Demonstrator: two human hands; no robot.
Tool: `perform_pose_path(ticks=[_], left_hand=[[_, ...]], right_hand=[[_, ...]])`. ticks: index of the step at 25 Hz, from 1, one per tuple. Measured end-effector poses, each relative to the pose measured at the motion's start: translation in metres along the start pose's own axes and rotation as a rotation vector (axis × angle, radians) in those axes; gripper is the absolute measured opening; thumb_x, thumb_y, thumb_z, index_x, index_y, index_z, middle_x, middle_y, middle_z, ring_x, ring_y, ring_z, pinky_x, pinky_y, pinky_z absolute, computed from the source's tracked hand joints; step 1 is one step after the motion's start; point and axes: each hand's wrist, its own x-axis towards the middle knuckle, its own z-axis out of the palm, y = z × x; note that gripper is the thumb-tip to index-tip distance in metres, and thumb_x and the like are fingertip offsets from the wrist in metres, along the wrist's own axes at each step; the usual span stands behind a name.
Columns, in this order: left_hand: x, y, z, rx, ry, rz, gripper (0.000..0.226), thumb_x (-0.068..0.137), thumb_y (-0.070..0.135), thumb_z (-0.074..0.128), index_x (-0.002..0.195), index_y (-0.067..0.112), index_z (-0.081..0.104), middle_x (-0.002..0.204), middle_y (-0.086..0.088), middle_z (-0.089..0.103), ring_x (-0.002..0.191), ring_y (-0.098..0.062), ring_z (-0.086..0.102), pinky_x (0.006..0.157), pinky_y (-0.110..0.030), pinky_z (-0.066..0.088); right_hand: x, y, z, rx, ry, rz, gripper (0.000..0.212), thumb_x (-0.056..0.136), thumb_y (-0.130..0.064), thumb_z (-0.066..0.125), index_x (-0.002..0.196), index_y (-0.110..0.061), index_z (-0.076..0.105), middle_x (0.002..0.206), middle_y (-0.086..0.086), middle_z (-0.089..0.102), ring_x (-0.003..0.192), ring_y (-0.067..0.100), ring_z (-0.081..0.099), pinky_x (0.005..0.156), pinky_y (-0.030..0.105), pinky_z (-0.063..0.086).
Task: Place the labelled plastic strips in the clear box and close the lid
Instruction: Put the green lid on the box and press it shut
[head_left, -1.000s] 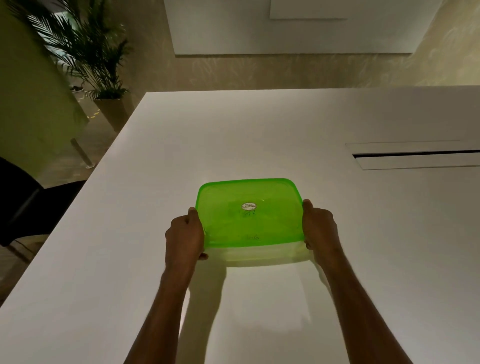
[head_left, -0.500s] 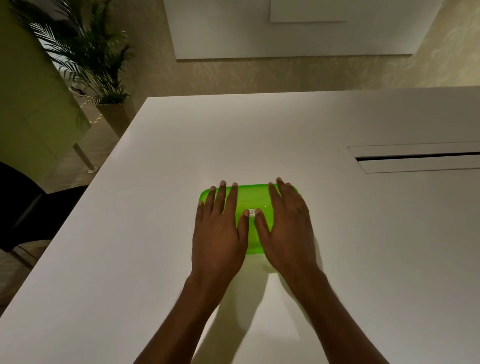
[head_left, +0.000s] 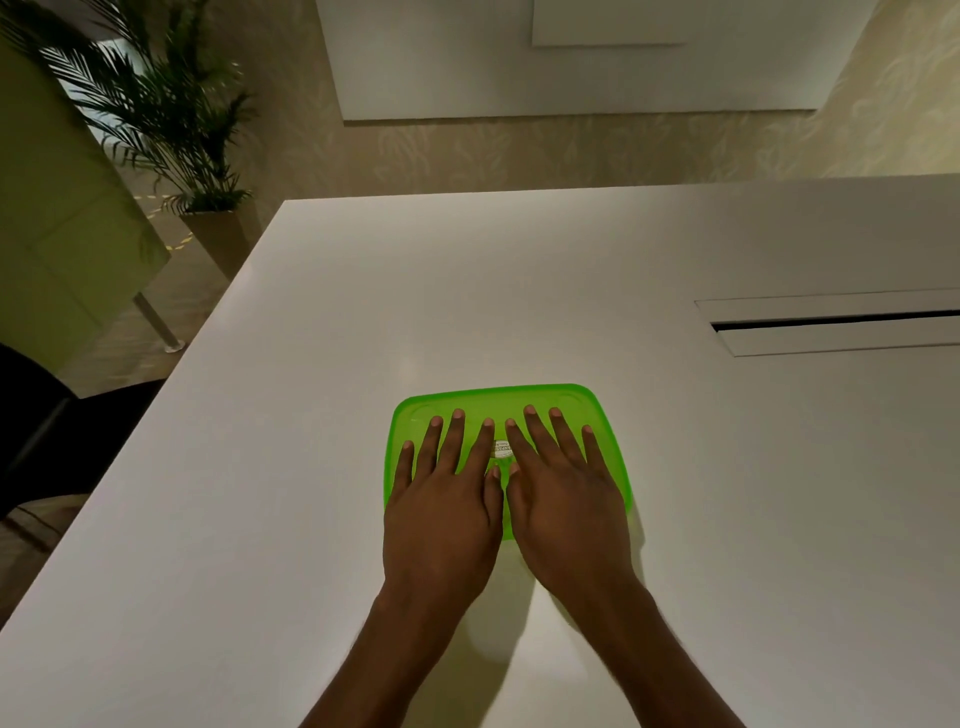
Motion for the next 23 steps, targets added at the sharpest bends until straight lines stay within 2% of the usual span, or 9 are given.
perform_pose_path(ticks=[4,6,9,13,23], left_hand=[[0.000,-0.001,0.002,-0.003,0.031,0.009,0.061,0.102,0.049,0.004,0.163,0.044,0.012,0.174,0.008,0.004,0.162,-0.015,-0.002,0.132,-0.041,0.003],[0.003,0.000,0.005,-0.008,0.059,0.005,0.064,0.101,0.049,0.003,0.162,0.043,0.020,0.173,0.007,0.011,0.162,-0.016,0.004,0.132,-0.042,0.006],[0.013,-0.001,0.006,-0.011,0.086,-0.005,0.064,0.101,0.048,0.006,0.161,0.041,0.028,0.171,0.005,0.020,0.161,-0.018,0.013,0.131,-0.044,0.013],[0.040,-0.004,0.009,-0.019,0.092,-0.003,0.064,0.100,0.047,0.006,0.160,0.041,0.028,0.172,0.006,0.019,0.161,-0.017,0.012,0.131,-0.043,0.011],[0.119,-0.011,0.018,-0.021,0.094,-0.003,0.053,0.107,0.042,0.024,0.160,0.040,0.031,0.172,0.003,0.023,0.161,-0.020,0.015,0.131,-0.044,0.011]], right_hand=[[0.000,-0.002,0.002,-0.032,0.031,0.018,0.063,0.101,-0.042,0.015,0.159,-0.029,0.035,0.169,-0.001,0.026,0.159,0.023,0.016,0.129,0.050,0.016],[0.003,-0.003,0.004,-0.044,0.046,0.027,0.064,0.100,-0.043,0.014,0.157,-0.029,0.039,0.166,0.000,0.032,0.158,0.024,0.022,0.127,0.051,0.021],[0.013,-0.001,0.007,-0.038,0.043,0.027,0.065,0.099,-0.043,0.011,0.158,-0.030,0.036,0.168,-0.001,0.028,0.159,0.023,0.017,0.128,0.050,0.017],[0.040,0.004,0.009,-0.023,0.029,0.029,0.063,0.100,-0.041,0.015,0.161,-0.031,0.029,0.170,-0.003,0.021,0.160,0.022,0.011,0.129,0.049,0.011],[0.116,0.021,0.014,-0.033,0.060,0.024,0.063,0.100,-0.041,0.017,0.159,-0.030,0.033,0.169,-0.003,0.026,0.159,0.022,0.016,0.129,0.047,0.011]])
